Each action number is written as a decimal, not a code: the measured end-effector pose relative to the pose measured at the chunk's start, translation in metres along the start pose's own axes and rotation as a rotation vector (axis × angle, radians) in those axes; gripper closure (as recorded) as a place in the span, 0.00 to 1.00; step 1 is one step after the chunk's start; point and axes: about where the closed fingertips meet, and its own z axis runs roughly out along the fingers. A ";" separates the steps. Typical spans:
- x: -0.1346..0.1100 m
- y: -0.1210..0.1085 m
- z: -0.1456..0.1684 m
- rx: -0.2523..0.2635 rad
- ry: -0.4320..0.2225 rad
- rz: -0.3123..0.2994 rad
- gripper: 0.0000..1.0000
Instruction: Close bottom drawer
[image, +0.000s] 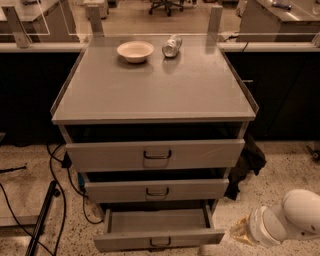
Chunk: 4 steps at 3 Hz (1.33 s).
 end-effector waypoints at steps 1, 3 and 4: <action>0.050 0.000 0.079 -0.060 -0.041 0.101 1.00; 0.049 0.011 0.087 -0.086 -0.043 0.105 1.00; 0.061 0.014 0.117 -0.103 -0.081 0.088 1.00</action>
Offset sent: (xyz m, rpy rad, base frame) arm 0.0037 -0.0150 -0.0581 0.0406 0.0296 -0.0521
